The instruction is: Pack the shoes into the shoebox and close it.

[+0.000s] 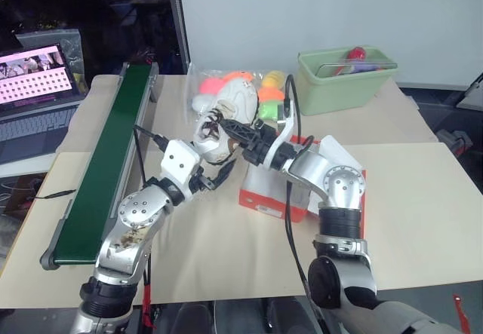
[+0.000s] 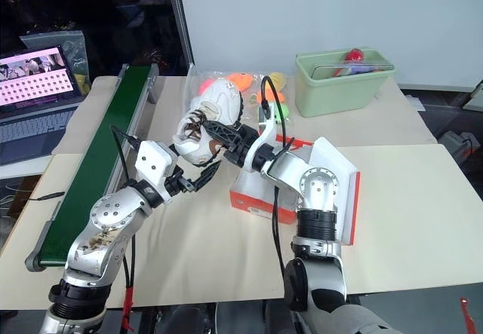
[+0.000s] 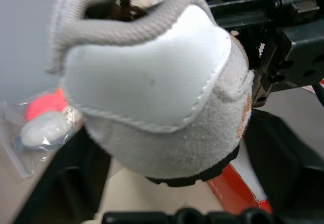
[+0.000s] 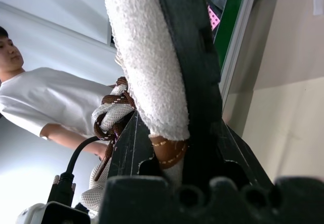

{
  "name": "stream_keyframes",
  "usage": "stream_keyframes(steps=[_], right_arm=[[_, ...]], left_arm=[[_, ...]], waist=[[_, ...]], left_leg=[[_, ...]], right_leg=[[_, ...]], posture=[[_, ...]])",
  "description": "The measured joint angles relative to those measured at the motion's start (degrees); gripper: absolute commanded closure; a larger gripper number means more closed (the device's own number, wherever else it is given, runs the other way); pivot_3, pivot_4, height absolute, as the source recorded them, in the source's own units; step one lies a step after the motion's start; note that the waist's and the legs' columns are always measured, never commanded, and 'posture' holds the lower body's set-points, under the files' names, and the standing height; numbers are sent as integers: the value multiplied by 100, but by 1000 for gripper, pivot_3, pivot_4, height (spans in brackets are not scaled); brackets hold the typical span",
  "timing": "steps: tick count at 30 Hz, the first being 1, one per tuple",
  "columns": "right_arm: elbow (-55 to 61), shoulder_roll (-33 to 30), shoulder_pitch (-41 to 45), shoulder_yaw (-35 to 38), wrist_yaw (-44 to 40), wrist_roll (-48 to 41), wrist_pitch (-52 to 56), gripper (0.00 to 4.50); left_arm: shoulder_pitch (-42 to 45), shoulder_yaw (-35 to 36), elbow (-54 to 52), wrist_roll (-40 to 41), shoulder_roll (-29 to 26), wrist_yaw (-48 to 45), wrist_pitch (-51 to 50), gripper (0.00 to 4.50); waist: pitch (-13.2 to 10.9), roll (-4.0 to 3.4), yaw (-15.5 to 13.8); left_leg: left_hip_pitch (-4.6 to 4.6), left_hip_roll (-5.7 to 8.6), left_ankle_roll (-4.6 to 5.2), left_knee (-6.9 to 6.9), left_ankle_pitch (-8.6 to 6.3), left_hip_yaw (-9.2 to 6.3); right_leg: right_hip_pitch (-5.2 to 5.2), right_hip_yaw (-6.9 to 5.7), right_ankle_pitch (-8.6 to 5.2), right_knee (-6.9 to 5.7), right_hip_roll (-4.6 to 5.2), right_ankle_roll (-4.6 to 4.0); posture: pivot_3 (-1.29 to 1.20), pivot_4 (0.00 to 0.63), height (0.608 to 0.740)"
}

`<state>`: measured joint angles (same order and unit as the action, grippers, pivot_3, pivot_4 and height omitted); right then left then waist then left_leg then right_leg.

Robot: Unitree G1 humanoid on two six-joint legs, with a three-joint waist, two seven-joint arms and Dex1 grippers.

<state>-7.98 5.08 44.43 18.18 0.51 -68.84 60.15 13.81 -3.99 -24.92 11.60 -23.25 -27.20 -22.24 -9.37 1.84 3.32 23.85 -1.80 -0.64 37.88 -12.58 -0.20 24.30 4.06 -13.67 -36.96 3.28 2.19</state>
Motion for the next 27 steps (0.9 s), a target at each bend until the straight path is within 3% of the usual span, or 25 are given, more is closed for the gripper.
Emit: stream_keyframes(steps=[6,10,13,18,24,27], right_arm=[[-160,-161,333,344,370,596,-1448,3881],[-494,-1123,920,147,508,1444,-1598,3881],[-614,-2005,1160,-92,886,1848,-614,3881],[-1015,-2438,1603,419,1558,1672,1087,3881],[-1544,-1883,2515,2667,3415,1634,2897,3881],[-1515,-1596,2368,2813,4001,1607,3167,3881]], left_arm=[[-142,-24,-10,-47,24,20,0,0],[-215,-127,-11,-136,64,48,8,0],[-309,-144,16,-242,68,73,37,0],[-291,-226,126,-282,151,72,111,0],[-239,-336,289,-342,212,39,229,0],[-199,-343,331,-347,225,12,239,0]], waist=[[-3,-4,-42],[-5,-7,-79],[-7,-10,-91],[-12,-18,-67],[-12,-23,-72],[-12,-23,-79]], left_leg=[[2,1,0,0,0,3],[2,0,0,-4,0,3],[18,3,0,-5,0,3],[20,1,1,-5,0,5],[23,1,1,-4,0,5],[25,2,2,-4,0,4]], right_leg=[[4,2,0,6,2,1],[4,1,-1,10,1,0],[10,1,-1,18,5,-1],[13,4,0,15,3,-2],[12,2,0,18,2,-2],[12,1,0,20,3,-1]], posture=[[0,150,729],[0,150,729],[0,150,729],[0,150,729],[0,150,729],[0,150,729]])
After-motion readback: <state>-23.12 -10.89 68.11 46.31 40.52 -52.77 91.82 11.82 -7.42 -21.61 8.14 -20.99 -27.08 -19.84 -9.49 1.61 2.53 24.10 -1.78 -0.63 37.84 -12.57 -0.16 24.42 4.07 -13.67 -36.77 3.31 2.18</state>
